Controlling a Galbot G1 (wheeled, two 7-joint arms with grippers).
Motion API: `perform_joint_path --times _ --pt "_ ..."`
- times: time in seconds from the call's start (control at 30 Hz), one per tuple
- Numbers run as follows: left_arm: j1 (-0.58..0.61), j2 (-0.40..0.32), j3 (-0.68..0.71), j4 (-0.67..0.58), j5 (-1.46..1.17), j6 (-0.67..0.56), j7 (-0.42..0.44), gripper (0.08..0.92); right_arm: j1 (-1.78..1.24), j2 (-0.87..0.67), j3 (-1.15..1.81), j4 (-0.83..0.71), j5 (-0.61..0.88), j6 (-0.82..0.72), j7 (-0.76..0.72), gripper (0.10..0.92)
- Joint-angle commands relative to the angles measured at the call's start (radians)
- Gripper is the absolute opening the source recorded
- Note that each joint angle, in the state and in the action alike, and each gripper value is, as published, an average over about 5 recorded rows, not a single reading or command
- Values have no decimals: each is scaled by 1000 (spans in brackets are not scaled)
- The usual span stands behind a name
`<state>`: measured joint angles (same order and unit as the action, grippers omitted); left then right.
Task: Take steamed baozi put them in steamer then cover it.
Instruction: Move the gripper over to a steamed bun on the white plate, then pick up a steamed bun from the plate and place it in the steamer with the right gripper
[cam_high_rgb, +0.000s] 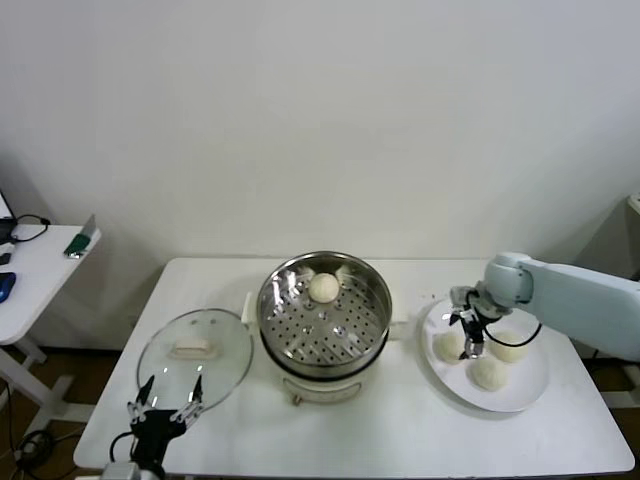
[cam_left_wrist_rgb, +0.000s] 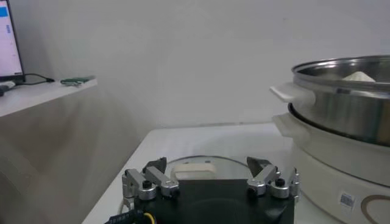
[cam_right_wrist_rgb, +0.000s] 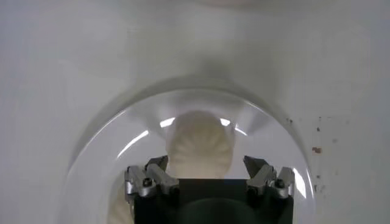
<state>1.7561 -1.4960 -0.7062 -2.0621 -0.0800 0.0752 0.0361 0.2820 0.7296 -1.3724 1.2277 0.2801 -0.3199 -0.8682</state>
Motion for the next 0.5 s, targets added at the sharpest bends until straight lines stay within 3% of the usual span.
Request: perform_joint_path --times 0.03,0.33,0.5 --pt "-1 -1 -1 1 -1 1 0 823 -90 32 73 -62 -23 -6 5 791" --pt "-6 -1 0 -1 -2 6 -1 823 -57 22 59 -42 -4 -6 -18 617" --pt "-3 0 3 -2 -2 7 -3 823 -13 18 40 -34 -5 4 -30 587"
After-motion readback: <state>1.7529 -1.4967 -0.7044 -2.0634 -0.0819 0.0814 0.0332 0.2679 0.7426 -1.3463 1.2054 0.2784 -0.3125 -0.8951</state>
